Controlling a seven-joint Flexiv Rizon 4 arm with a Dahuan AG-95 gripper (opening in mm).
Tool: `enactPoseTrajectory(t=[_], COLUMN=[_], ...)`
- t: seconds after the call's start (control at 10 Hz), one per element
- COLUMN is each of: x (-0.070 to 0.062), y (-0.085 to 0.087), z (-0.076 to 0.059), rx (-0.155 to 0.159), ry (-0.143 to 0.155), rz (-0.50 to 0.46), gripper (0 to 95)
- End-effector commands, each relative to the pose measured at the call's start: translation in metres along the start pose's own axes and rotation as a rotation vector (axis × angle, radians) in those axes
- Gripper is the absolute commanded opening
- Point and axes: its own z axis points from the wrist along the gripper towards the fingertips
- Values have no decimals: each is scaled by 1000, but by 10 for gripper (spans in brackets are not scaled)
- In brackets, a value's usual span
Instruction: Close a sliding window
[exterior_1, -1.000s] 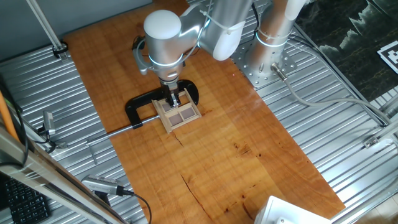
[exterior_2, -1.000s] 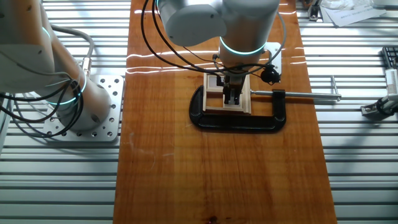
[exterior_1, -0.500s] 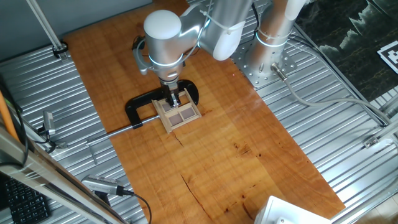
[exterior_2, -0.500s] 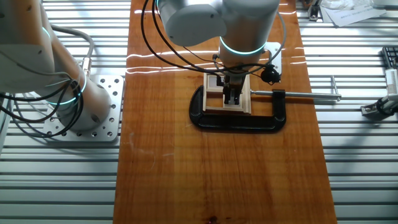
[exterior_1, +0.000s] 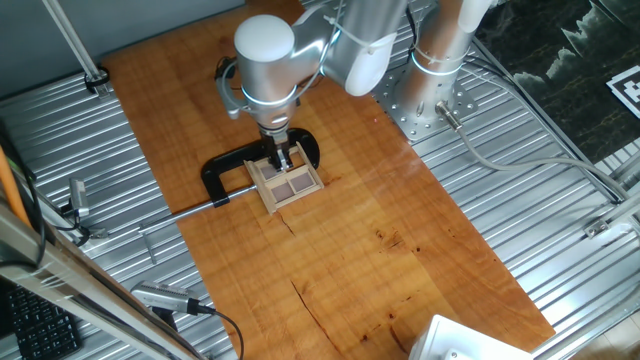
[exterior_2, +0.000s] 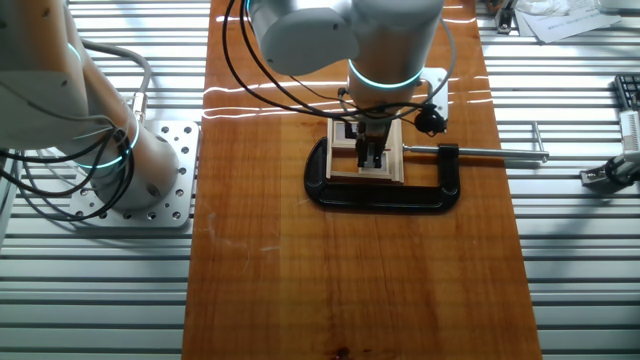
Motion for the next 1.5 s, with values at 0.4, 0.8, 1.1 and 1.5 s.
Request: enactPoseTrajectory(t=[0.4,0.8,1.1,1.5], x=[5,10,13,19], y=[0,0,0,0], z=[2,3,3,4], rx=[0,-2,0,1], ry=[-5,-9,-4,-3], rz=[-3,-8,-9,-9], gripper=[0,0,0,0])
